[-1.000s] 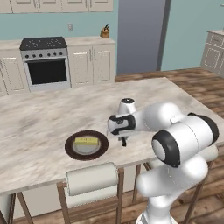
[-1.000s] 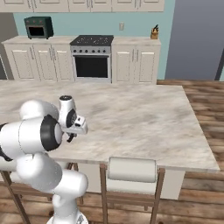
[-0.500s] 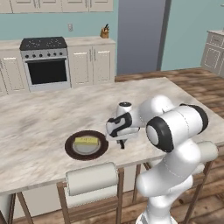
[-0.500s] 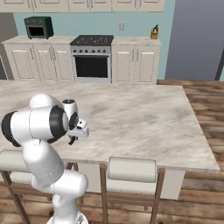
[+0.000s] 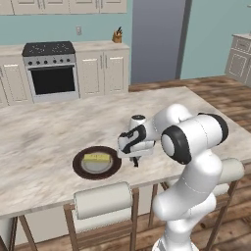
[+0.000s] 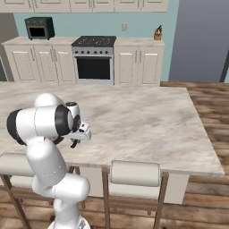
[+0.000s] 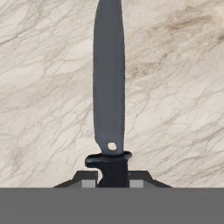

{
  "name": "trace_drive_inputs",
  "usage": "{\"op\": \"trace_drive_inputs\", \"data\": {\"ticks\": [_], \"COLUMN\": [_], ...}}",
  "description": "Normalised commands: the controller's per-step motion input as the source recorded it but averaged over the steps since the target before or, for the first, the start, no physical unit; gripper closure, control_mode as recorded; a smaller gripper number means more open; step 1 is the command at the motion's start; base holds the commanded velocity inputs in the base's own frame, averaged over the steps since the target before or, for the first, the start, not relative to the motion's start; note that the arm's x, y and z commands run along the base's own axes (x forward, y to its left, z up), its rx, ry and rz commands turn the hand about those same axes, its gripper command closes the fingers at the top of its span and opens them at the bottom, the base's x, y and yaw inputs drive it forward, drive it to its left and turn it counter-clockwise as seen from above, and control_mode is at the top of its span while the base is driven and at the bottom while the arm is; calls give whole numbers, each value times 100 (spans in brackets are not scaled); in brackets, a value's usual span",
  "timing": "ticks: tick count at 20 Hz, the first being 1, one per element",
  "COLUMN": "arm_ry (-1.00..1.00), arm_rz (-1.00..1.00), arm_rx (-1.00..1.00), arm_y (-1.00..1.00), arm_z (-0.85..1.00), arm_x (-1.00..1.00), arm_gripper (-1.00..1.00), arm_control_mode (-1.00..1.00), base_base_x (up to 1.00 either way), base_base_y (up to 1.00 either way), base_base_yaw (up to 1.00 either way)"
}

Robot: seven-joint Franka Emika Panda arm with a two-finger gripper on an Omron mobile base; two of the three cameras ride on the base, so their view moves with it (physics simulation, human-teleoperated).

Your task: Retrieve the butter from the fridge and place it on a plate on the dining table. Then retrieve the butter knife by the fridge and place it near the plate.

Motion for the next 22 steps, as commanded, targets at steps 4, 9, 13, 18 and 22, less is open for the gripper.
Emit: {"op": "trace_drive_inputs", "data": {"ticks": [4, 9, 13, 18, 22], "arm_ry": [0, 0, 0, 0, -2], "arm_rz": [0, 0, 0, 0, 0], "arm_rx": [0, 0, 0, 0, 0], "arm_y": [0, 0, 0, 0, 0], "arm_z": [-3, -1, 0, 0, 0], "arm_x": [2, 2, 1, 0, 1], "arm_gripper": [-100, -100, -100, -100, -100], "arm_control_mode": [-100, -100, -100, -100, -100], "base_base_x": [0, 0, 0, 0, 0], "base_base_y": [0, 0, 0, 0, 0], "base_base_yaw": [0, 0, 0, 0, 0]}}
